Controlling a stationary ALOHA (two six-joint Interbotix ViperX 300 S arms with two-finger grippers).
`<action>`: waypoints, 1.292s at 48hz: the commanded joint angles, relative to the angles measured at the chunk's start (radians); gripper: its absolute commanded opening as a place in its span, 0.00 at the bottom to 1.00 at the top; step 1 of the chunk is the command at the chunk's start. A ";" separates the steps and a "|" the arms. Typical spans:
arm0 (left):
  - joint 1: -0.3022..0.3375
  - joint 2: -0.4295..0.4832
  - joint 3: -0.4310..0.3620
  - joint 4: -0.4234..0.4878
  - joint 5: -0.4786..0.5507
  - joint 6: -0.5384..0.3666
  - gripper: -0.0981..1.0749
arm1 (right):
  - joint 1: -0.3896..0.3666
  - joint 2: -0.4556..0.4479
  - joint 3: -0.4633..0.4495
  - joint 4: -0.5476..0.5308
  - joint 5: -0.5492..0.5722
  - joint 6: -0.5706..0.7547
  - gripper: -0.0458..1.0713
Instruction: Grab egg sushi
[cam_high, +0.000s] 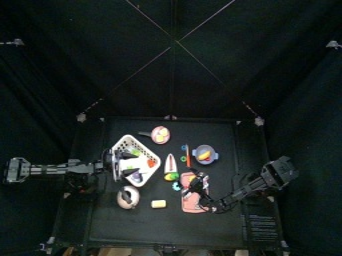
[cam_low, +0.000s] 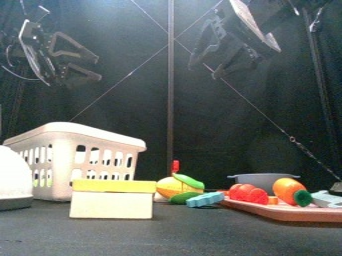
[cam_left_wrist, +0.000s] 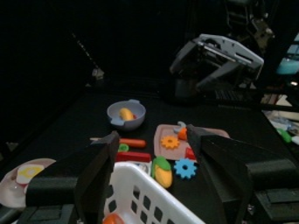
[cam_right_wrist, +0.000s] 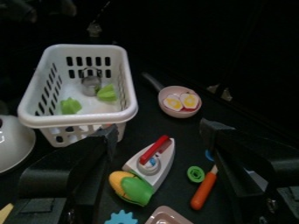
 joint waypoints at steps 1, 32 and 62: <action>-0.003 0.002 -0.020 0.003 -0.035 0.002 0.90 | -0.006 -0.009 -0.025 0.002 -0.066 -0.002 0.96; 0.006 0.002 -0.005 -0.012 -0.051 0.002 0.90 | -0.094 0.118 -0.037 -0.055 -0.600 -0.123 0.96; 0.012 0.003 0.003 -0.017 -0.046 0.002 0.90 | -0.152 0.276 -0.147 -0.028 -0.861 -0.215 0.96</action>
